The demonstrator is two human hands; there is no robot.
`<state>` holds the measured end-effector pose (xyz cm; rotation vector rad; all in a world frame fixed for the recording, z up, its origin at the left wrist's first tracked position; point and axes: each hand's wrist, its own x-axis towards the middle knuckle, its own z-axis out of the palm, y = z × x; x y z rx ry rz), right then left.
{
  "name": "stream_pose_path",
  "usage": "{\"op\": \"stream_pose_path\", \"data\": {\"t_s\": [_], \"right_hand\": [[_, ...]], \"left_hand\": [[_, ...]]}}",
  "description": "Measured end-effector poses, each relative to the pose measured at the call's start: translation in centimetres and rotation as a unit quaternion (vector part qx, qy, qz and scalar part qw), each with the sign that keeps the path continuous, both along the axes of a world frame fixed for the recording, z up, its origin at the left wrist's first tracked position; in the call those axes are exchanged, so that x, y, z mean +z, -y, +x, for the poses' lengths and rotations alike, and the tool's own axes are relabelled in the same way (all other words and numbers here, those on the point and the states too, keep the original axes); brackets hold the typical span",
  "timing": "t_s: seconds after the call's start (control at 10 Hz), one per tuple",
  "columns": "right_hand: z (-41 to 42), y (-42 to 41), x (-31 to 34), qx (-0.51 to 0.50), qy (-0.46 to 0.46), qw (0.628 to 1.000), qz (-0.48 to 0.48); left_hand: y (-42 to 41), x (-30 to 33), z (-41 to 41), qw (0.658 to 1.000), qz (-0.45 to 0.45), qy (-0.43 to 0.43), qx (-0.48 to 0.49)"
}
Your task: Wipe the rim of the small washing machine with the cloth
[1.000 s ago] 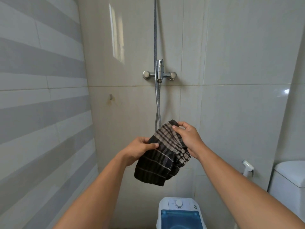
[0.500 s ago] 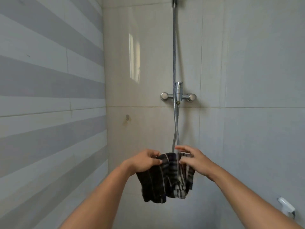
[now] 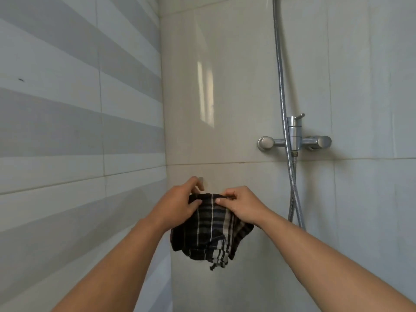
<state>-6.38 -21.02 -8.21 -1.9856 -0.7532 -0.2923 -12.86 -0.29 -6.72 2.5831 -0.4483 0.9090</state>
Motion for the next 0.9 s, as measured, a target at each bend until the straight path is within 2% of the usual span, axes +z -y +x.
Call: {"op": "stream_pose_path", "data": {"t_s": [0.1,0.2,0.3,0.5,0.6,0.7,0.8,0.9], "right_hand": [[4.8,-2.6,1.5,-0.055,0.083,0.995,-0.031],[8.6,-4.6,1.9,-0.109,0.143,0.983,-0.043],[12.1,-5.9,2.1,-0.141,0.186,0.972,-0.035],[16.5,-8.2,0.4,-0.194,0.307,0.921,-0.142],[17.0,-8.3,-1.7,-0.209,0.332,0.910,-0.138],[16.7,-8.1,-4.2,-0.201,0.330,0.912,-0.135],[15.3,-8.3,-5.7,-0.171,0.289,0.929,-0.158],[13.3,-7.5,-6.6,-0.163,0.241,0.941,-0.173]], "left_hand": [[-1.7,-0.2,4.8,0.985,0.105,0.126,0.061],[-3.2,-0.8,10.0,0.955,0.191,0.202,0.103],[-3.9,-0.8,13.9,0.953,0.165,0.221,0.130],[-4.3,-2.6,18.9,0.950,0.140,0.203,0.191],[-4.0,-4.2,19.6,0.951,0.067,0.244,0.176],[-3.0,-6.4,19.6,0.949,0.040,0.248,0.191],[-0.7,-7.1,18.2,0.955,-0.250,0.131,0.084],[1.6,-8.7,15.2,0.871,-0.489,0.024,-0.034]]}}
